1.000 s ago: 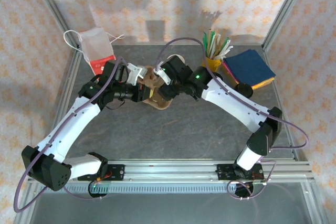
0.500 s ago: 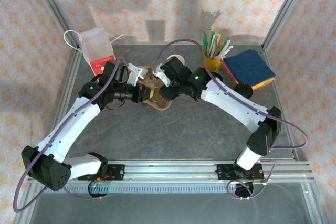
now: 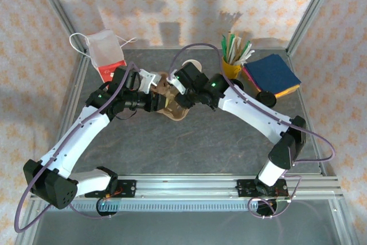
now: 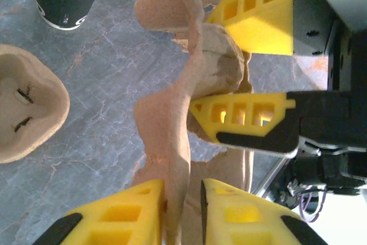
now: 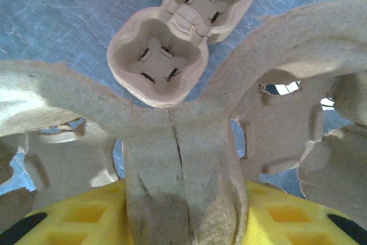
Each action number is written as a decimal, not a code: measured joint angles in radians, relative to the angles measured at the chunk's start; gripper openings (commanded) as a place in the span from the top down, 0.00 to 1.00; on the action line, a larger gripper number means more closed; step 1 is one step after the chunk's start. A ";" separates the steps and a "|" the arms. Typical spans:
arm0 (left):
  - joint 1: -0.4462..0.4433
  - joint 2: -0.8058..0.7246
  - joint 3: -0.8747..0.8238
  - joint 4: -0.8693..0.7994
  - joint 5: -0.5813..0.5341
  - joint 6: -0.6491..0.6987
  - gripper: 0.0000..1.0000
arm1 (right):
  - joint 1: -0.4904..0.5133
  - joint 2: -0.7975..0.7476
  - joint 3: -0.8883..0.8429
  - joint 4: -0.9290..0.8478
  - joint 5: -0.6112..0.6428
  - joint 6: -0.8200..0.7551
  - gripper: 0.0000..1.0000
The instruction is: Pack the takeout coffee
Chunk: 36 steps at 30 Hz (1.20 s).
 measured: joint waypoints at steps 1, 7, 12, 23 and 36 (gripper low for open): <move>0.000 0.000 0.000 0.000 -0.010 -0.003 0.64 | 0.000 0.000 0.000 0.000 0.005 0.000 0.57; 0.070 -0.027 0.011 0.009 -0.068 -0.048 0.58 | 0.000 0.000 -0.008 0.000 0.029 0.011 0.57; 0.279 -0.102 0.039 0.041 -0.131 -0.128 0.49 | 0.000 0.000 -0.020 -0.002 0.038 0.026 0.57; 0.590 0.110 0.315 -0.035 -0.431 -0.233 0.47 | 0.000 0.000 -0.034 -0.003 0.031 0.069 0.58; 0.589 0.407 0.632 -0.213 -0.638 -0.200 0.48 | 0.000 0.000 -0.079 -0.004 -0.010 0.090 0.58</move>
